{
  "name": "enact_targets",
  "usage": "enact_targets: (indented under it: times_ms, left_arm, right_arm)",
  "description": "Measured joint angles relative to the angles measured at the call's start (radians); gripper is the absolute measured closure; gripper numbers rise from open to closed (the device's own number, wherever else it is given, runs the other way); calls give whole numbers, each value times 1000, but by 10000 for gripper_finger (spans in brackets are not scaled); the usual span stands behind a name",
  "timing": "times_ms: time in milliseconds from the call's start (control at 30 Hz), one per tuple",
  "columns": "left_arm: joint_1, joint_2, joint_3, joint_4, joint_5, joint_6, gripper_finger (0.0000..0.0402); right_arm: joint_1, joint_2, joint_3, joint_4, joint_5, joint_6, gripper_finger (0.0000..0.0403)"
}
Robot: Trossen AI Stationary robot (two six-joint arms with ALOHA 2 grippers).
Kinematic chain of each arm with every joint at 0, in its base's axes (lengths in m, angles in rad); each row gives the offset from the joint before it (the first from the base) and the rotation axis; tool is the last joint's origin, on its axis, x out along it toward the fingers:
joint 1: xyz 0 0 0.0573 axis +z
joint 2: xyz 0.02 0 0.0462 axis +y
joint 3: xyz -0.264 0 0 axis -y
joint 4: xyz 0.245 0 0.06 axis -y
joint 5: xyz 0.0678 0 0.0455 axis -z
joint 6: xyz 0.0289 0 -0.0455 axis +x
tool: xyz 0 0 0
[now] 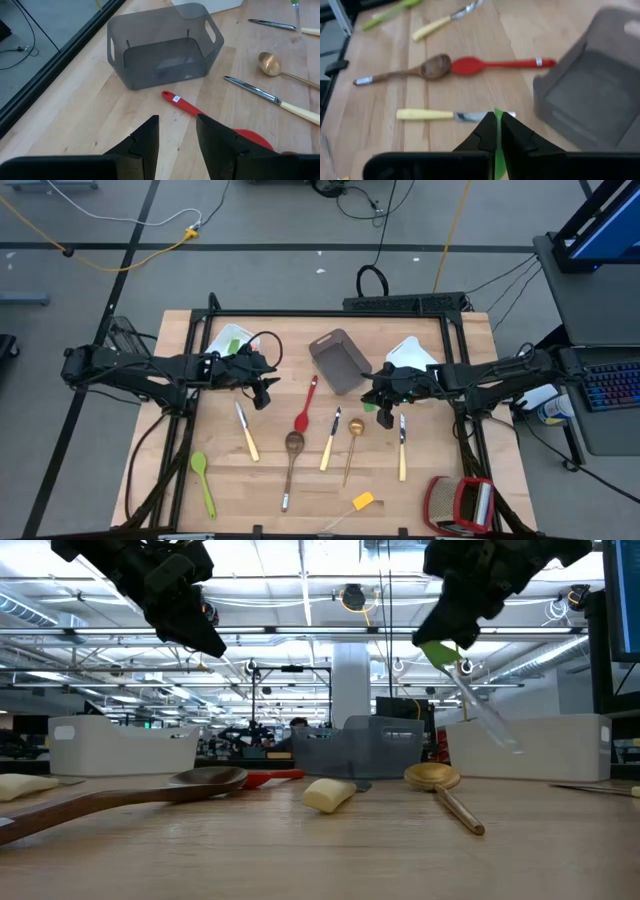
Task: Pick & Place Kitchen Items
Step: Put the green spatula into the left white bin
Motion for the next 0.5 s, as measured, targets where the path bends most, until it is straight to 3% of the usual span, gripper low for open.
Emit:
enact_targets:
  times_ms: [267, 500]
  left_arm:
    - [0, 0, 0, 2, 0, -1, 266]
    - [0, 0, 0, 2, 0, -1, 266]
  right_arm:
    - [0, 6, 1, 138, 1, -117, 398]
    - [0, 91, 3, 321, -1, -220, 399]
